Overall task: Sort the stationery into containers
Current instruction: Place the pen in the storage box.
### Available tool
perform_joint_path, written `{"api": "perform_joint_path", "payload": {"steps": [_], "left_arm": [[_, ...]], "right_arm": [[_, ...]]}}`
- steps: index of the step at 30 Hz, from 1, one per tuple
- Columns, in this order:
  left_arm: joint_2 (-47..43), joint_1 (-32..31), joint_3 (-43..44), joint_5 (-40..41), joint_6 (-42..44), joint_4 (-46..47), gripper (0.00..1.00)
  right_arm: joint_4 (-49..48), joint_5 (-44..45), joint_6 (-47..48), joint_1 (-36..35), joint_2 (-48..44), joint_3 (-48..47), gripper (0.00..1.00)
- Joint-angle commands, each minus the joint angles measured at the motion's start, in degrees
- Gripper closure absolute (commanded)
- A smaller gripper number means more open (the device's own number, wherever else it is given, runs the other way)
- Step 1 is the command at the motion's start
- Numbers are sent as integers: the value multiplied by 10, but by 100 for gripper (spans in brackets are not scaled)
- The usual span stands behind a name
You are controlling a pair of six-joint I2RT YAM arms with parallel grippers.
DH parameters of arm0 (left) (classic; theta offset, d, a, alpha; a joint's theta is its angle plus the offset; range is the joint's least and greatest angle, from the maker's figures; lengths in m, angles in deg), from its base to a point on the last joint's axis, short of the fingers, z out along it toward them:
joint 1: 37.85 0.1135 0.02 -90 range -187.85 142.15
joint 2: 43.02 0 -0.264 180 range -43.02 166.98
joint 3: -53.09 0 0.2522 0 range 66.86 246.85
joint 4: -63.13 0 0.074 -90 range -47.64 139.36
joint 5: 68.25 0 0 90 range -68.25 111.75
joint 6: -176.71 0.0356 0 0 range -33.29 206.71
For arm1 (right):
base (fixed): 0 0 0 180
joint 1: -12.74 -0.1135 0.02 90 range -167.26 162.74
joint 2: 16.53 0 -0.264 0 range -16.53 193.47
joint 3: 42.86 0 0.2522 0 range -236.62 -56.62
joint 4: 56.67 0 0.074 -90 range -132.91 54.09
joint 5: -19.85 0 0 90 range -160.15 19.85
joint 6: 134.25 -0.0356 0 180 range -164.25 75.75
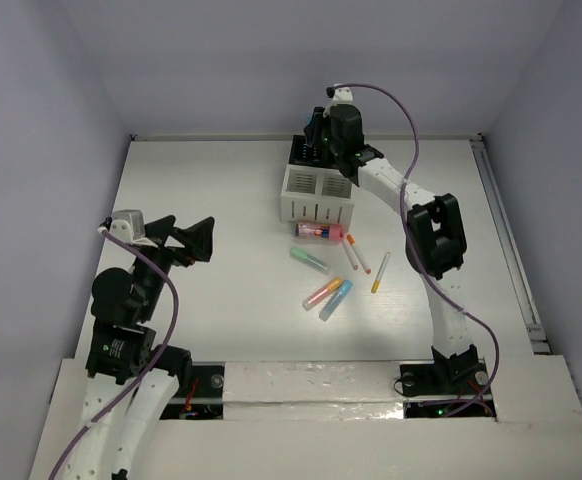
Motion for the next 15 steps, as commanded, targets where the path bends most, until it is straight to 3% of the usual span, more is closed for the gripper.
{"api": "perform_joint_path", "payload": {"steps": [1,15], "left_arm": [[7,-4,1,-15,-13,54,1],[15,2,-10,-65,-2,74,1]], "right_arm": [[-37,-14,6,-2,-6,0,82],[-61,-19,-1,-2,-21,38,60]]}}
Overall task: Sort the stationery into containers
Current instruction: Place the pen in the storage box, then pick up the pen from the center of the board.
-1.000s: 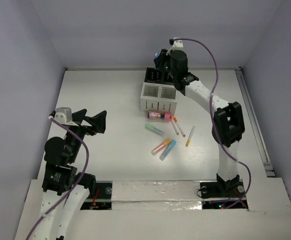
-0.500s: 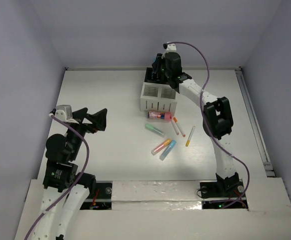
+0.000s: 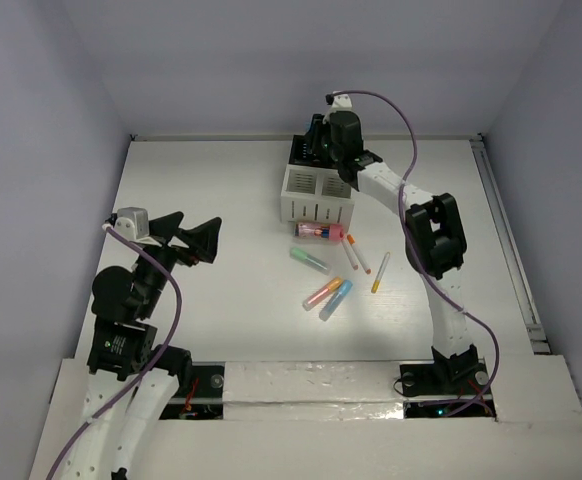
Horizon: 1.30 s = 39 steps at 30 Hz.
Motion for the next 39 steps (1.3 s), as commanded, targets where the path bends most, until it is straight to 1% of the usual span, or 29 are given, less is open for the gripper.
{"api": "perform_joint_path", "payload": {"steps": [1,3,6,11,14,16,18,19,20,23,24,25,26,27,28,29,30,31,32,33,34,36,38,39], "left_arm": [[3,1,-6,-16,2,37,1],[5,1,-6,-21,2,37,1],[9,1,-4,-23,4,34,1],[18,1,0,-18,9,26,1],[34,1,3,-28,10,22,1],[48,1,3,-42,6,27,1],[64,1,2,-62,3,31,1],[70,1,1,-70,0,33,1],[77,1,0,-90,-7,36,1],[112,1,-3,-118,-23,48,1],[132,-4,-3,-135,-32,55,1],[142,-4,-1,-139,-37,55,1],[153,-15,2,-138,-40,55,1],[174,-37,10,-133,-42,49,1],[186,-52,15,-124,-41,42,1],[195,-72,21,-112,-40,34,1],[214,-97,32,-71,-40,27,2],[222,-168,32,-42,-52,26,2],[243,-209,33,17,-58,31,2],[257,-247,38,55,-62,33,2],[288,-307,41,136,-70,32,2],[321,-336,42,180,-83,43,3],[353,-342,33,192,-118,68,6],[386,-342,25,197,-141,97,8]], "right_arm": [[-45,-11,-1,-2,-22,6,59],[-46,-15,-5,-2,-27,9,53],[-47,-17,-6,-2,-32,12,48],[-44,-23,-12,-2,-54,27,45],[-41,-25,-13,-2,-105,61,44],[-41,-22,-13,-2,-164,90,44],[-40,-20,-15,-2,-209,153,44],[-34,-20,-16,-2,-256,176,44],[-29,-18,-23,-2,-280,229,44],[-15,-8,-33,-2,-375,314,44],[-8,-3,-43,-2,-399,369,44],[0,1,-50,-2,-423,397,44],[5,7,-59,-2,-472,423,44],[10,8,-65,-2,-495,448,44],[20,9,-70,-2,-517,493,44],[26,17,-73,-2,-538,511,44],[31,22,-73,-2,-579,530,44],[42,28,-74,-2,-598,561,44],[50,46,-73,-2,-617,574,44],[58,51,-74,-2,-650,586,44],[71,57,-84,-2,-666,607,45],[72,49,-96,-2,-696,633,45],[73,32,-108,-2,-733,667,45],[73,23,-113,-2,-750,678,45]]}}
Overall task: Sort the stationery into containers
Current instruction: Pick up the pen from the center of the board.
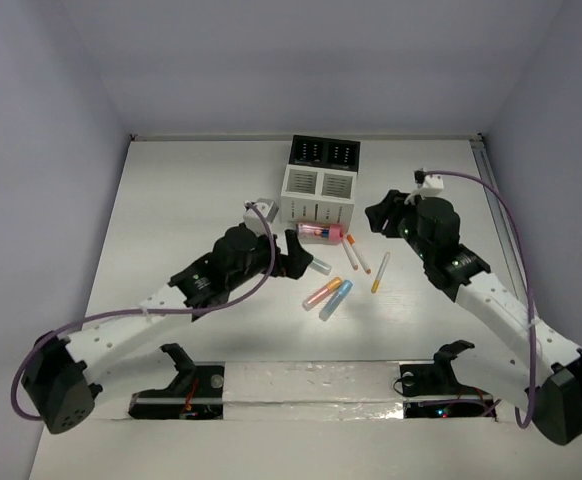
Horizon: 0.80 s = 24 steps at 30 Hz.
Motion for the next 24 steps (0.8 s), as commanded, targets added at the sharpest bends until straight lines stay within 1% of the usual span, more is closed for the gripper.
{"api": "perform_joint_path", "payload": {"steps": [1,2,3,7,8,13,15,17,20,24], "left_arm": [[60,-1,5,97,-62,84,9],[76,-1,4,101,-83,94,10],[112,-1,6,113,-88,113,10],[193,-6,27,157,-108,136,11],[221,-6,32,172,-111,138,13],[295,-30,75,231,-115,125,16],[329,-37,98,254,-112,105,16],[346,-37,108,248,-117,102,20],[379,-37,116,241,-134,109,25],[397,-42,125,273,-140,101,27]], "right_arm": [[-3,-8,-27,-2,-49,35,45],[-3,-10,-27,-2,-59,42,45],[-3,-13,-27,-2,-64,55,45],[-3,-33,-31,-2,-90,76,45],[-3,-37,-31,-2,-99,78,45],[-12,-59,-36,-2,-106,87,45],[-17,-68,-38,-2,-101,89,45],[-22,-68,-39,-2,-100,92,45],[-29,-95,-42,-2,-97,95,45],[-28,-100,-43,-2,-100,95,45]]}}
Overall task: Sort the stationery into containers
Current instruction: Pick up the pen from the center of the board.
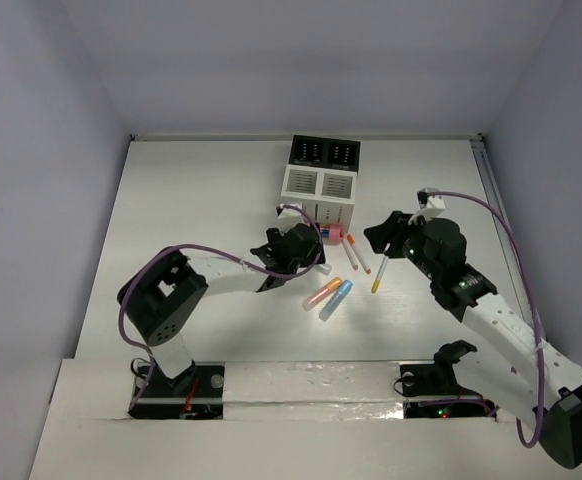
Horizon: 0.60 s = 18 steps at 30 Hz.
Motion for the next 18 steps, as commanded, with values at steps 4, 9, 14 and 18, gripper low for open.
{"api": "perform_joint_path", "payload": {"steps": [4,9,14,18], "left_arm": [[16,-6,33,69,-10,-14,30],[44,-12,50,74,-9,-22,31],[60,-12,55,71,-9,-22,38],[61,-12,45,81,-13,-28,42]], "right_arm": [[-32,-22,-6,-2,-13,1,45],[-31,-26,-5,-2,-15,0,45],[-29,-24,-4,-2,-14,-2,45],[-29,-22,-5,-2,-14,-1,45]]}}
